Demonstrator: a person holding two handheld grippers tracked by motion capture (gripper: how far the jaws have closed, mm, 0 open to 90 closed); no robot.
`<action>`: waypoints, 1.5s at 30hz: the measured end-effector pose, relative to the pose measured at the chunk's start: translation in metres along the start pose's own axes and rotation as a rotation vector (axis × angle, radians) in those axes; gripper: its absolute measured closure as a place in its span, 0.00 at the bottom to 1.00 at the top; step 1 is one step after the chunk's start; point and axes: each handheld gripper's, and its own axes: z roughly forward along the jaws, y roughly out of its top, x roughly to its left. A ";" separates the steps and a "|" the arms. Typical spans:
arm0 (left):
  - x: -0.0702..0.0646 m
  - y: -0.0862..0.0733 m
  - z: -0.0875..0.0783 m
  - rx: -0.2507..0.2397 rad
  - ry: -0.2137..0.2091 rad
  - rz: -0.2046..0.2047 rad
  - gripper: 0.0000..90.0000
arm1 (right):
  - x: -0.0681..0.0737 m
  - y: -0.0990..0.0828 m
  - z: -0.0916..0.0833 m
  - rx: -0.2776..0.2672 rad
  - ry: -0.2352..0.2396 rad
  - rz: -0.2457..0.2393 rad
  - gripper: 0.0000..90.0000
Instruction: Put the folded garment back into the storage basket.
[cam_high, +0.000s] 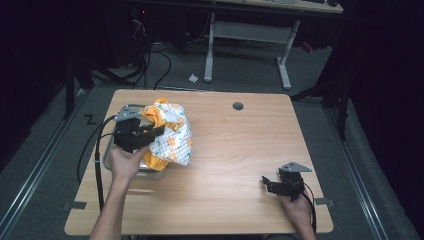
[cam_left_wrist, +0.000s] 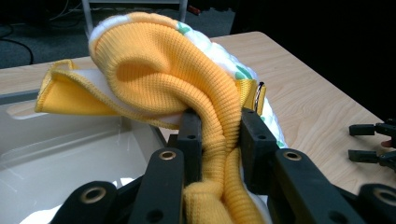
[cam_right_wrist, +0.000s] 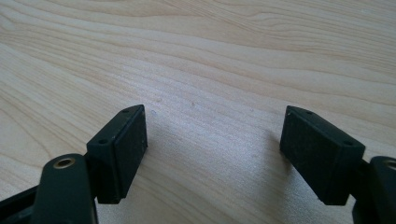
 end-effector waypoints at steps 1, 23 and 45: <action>0.001 0.000 -0.001 0.002 0.001 -0.001 0.81 | 0.000 0.000 0.000 0.000 0.000 0.000 0.26; 0.032 -0.010 -0.010 0.016 0.056 -0.048 0.81 | 0.000 0.000 0.000 -0.001 -0.001 -0.001 0.26; 0.058 -0.022 0.009 0.115 0.143 -0.038 0.81 | 0.000 0.000 0.000 -0.001 -0.001 0.002 0.26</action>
